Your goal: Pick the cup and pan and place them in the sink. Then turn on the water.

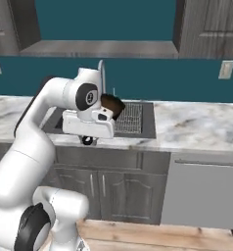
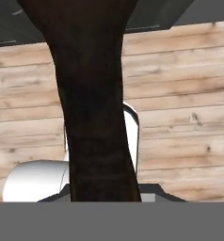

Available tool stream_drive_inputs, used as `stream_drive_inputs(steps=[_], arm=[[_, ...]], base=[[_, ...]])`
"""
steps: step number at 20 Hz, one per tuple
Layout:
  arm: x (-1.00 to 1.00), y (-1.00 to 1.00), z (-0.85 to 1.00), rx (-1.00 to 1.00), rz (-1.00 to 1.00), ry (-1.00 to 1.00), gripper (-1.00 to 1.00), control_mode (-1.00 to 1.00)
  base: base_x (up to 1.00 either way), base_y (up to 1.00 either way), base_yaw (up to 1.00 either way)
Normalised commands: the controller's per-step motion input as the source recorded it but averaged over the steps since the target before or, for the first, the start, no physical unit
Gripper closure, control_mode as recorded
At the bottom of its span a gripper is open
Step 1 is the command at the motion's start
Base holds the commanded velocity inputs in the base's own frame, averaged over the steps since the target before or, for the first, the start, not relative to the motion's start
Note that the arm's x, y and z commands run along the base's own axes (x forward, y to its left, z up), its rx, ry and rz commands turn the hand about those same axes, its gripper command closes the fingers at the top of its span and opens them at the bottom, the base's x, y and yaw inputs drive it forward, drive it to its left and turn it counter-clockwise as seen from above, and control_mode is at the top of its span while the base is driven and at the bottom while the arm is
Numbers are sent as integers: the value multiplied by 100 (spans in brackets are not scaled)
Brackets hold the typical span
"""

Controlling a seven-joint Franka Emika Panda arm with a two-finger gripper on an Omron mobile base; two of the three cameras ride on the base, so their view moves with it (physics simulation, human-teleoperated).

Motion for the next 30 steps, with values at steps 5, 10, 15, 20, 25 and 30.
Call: stream_drive_inputs(steps=[5,10,15,20,25,30], arm=[[0,0,0,0,0,0,100,100],[0,0,0,0,0,0,100,100],[0,0,0,0,0,0,100,100],[0,0,0,0,0,0,100,100],[0,0,0,0,0,0,100,100],[0,0,0,0,0,0,100,100]], base=[[50,40,23],[51,16,9],[65,20,0],[45,49,0],[16,70,0],[54,34,0]])
